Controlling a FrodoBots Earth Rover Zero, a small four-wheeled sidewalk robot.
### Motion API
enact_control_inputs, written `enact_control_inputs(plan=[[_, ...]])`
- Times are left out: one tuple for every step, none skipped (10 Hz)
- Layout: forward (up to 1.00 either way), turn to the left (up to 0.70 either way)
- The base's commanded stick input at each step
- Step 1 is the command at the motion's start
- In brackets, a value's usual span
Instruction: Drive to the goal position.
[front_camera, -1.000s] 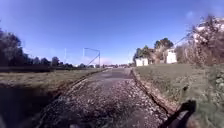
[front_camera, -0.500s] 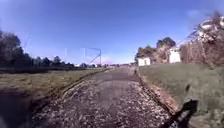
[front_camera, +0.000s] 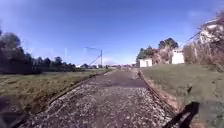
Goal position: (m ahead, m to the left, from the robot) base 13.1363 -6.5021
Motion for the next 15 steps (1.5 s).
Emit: enact_control_inputs(plan=[[1.00,-0.18],[1.00,-0.27],[1.00,-0.36],[1.00,-0.40],[1.00,-0.40],[1.00,0.00],[1.00,0.00],[1.00,0.00],[1.00,0.00],[1.00,0.00],[1.00,0.00],[1.00,0.00],[1.00,0.00],[1.00,0.00],[1.00,0.00]])
